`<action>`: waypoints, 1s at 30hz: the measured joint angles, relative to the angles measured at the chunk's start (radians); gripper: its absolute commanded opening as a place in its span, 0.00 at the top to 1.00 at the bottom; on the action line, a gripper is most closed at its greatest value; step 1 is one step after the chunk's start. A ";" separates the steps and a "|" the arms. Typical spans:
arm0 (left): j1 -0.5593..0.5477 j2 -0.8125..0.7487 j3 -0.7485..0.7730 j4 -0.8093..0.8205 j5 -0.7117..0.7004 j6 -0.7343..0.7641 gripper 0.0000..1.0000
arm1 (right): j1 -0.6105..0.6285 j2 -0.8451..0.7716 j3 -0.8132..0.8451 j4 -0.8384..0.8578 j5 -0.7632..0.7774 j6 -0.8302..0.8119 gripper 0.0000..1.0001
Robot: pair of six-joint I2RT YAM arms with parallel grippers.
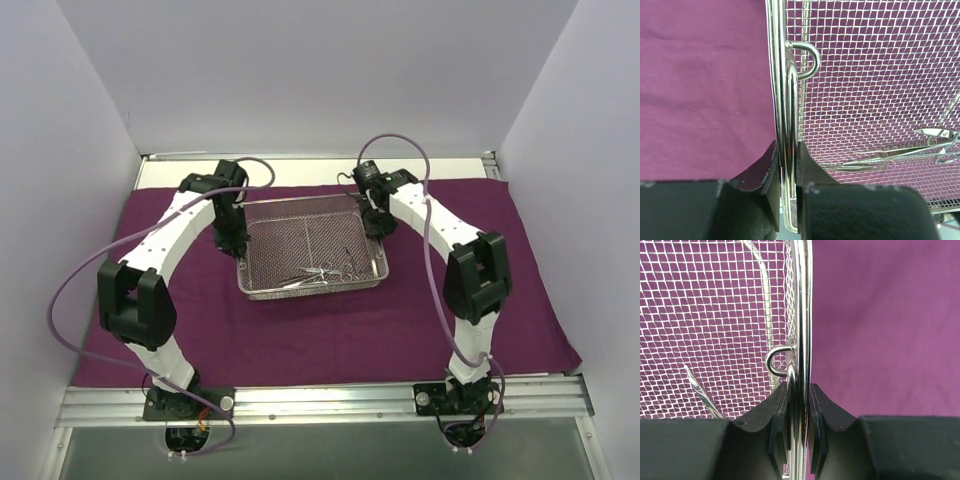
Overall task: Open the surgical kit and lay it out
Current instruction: Place the container in the surgical kit.
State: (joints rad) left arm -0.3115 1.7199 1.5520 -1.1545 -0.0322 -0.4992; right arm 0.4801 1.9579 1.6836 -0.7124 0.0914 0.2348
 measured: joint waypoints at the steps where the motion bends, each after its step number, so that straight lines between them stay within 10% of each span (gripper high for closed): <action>1: -0.014 0.001 0.000 0.000 0.002 0.003 0.98 | -0.002 -0.032 -0.042 0.007 0.009 0.008 1.00; 20: -0.072 0.161 0.036 0.053 0.011 0.016 0.98 | -0.030 -0.126 -0.220 0.102 0.106 0.046 1.00; 30: -0.299 0.164 0.050 0.161 0.008 -0.138 0.98 | -0.233 -0.098 -0.129 0.004 0.123 -0.067 1.00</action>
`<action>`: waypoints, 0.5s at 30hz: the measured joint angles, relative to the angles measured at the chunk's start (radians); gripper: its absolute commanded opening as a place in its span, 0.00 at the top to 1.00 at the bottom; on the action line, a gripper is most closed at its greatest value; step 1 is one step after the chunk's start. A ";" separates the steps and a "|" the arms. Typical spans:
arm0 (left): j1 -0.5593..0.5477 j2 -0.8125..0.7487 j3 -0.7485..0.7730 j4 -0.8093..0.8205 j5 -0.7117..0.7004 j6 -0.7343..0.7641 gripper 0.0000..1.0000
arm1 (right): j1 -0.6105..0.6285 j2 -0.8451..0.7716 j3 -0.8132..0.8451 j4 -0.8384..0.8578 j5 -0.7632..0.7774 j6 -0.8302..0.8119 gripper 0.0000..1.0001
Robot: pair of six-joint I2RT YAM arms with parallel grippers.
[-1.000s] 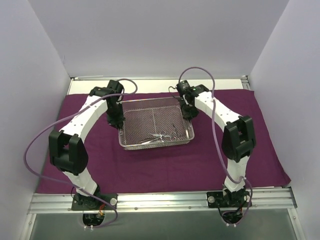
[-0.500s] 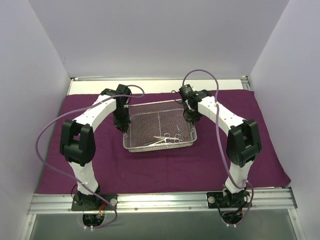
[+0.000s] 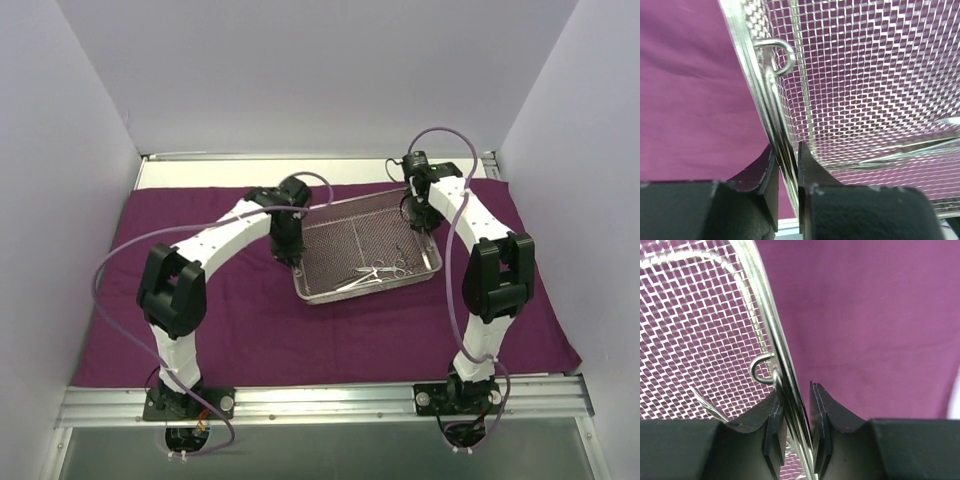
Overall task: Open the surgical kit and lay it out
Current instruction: Place the container in the surgical kit.
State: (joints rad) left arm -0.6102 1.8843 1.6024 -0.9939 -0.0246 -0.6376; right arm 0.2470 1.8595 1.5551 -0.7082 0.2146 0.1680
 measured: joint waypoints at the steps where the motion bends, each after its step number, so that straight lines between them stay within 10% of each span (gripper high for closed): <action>1: -0.022 0.004 0.000 0.003 -0.002 -0.020 0.98 | -0.013 0.013 0.032 -0.017 0.005 -0.021 1.00; 15: -0.158 0.034 -0.066 -0.016 -0.005 -0.122 0.98 | -0.029 0.178 0.158 -0.059 -0.023 -0.121 1.00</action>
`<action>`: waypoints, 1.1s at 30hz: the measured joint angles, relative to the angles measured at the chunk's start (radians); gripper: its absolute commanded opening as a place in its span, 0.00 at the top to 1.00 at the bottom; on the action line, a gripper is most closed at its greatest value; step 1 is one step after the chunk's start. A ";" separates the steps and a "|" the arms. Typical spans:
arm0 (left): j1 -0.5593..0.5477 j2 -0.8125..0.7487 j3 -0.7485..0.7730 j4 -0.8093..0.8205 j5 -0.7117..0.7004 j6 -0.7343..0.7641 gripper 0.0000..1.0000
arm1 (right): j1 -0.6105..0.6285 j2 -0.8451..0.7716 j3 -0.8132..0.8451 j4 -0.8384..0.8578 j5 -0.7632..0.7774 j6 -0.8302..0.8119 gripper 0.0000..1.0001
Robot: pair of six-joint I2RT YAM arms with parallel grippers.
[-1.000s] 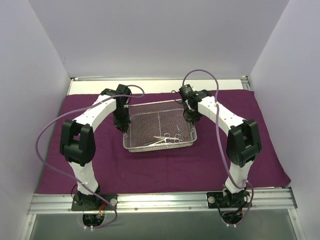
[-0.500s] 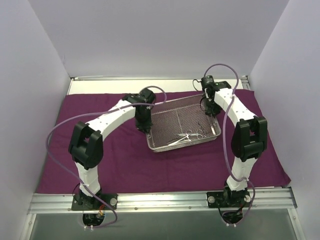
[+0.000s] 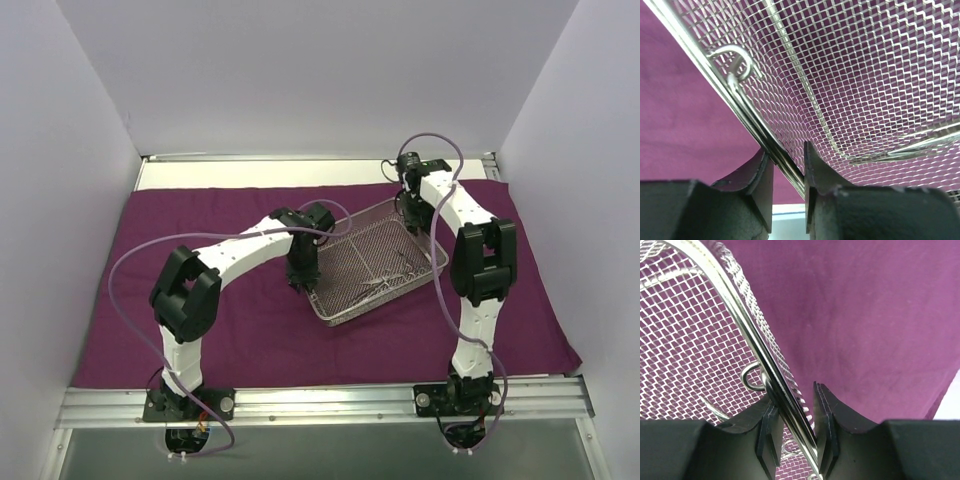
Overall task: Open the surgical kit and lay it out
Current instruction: Place the container in the surgical kit.
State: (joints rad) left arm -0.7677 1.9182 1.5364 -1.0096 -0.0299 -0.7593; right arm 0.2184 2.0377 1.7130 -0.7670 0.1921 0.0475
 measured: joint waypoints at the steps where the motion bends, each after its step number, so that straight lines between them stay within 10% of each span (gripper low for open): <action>1: -0.009 0.000 0.000 -0.006 0.000 -0.001 0.98 | 0.000 0.009 0.000 0.001 -0.002 -0.003 1.00; 12: -0.037 0.009 0.000 -0.025 -0.011 0.011 0.82 | 0.000 0.072 0.000 0.069 -0.042 -0.012 0.92; 20: -0.056 0.018 -0.001 -0.010 0.022 0.167 0.32 | 0.002 0.105 0.010 0.135 -0.069 -0.003 0.52; 25: -0.089 0.006 0.003 0.007 0.106 0.243 0.21 | 0.020 0.114 0.115 0.160 -0.084 0.114 0.25; 33: -0.019 -0.124 0.045 -0.022 0.140 0.289 0.13 | 0.038 0.042 0.208 0.111 -0.080 0.177 0.16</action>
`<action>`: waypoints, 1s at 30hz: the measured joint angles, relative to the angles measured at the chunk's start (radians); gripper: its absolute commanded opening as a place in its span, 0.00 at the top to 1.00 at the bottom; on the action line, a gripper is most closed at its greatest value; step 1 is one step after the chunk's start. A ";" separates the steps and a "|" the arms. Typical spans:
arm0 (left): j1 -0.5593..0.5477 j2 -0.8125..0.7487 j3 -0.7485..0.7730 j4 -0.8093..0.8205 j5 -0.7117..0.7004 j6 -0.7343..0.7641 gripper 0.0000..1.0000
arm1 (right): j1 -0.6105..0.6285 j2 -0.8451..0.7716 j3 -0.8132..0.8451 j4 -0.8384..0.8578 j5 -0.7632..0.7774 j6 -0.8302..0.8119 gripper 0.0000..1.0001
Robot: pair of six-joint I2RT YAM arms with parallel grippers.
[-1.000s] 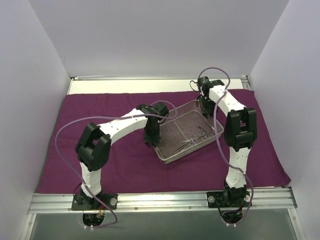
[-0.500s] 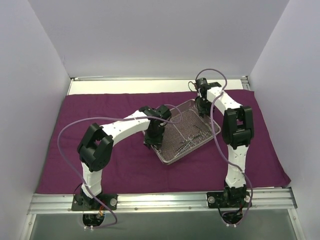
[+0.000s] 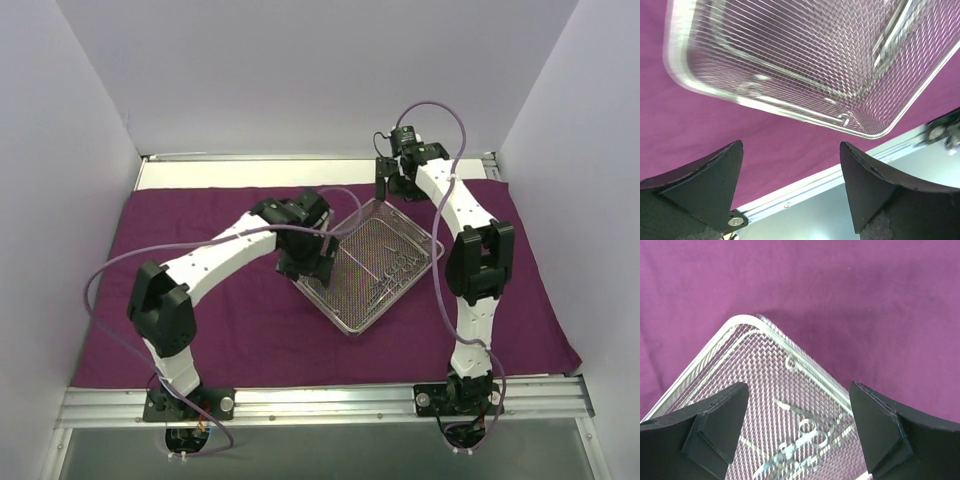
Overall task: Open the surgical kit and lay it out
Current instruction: Place the container in the surgical kit, then pick up the medical item from the container.
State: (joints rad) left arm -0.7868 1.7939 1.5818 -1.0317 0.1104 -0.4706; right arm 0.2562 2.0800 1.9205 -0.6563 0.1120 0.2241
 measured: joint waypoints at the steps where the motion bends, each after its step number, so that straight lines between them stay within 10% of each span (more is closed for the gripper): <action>1: 0.023 -0.020 0.005 -0.008 0.001 0.000 0.13 | 0.001 -0.019 0.000 -0.012 -0.002 0.004 0.16; 9: 0.141 -0.074 0.020 -0.047 -0.009 -0.006 0.16 | 0.047 -0.164 -0.103 -0.063 -0.039 0.040 0.37; 14: 0.141 -0.060 0.104 -0.071 0.004 -0.016 0.22 | 0.084 -0.183 -0.247 -0.072 -0.071 0.132 0.73; 30: 0.213 -0.041 0.156 -0.074 0.119 -0.005 0.25 | 0.091 -0.290 -0.567 -0.024 -0.103 0.327 0.66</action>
State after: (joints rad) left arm -0.5739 1.7527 1.7374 -1.1057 0.2298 -0.4755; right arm 0.3473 1.7901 1.3533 -0.6800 0.0086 0.5510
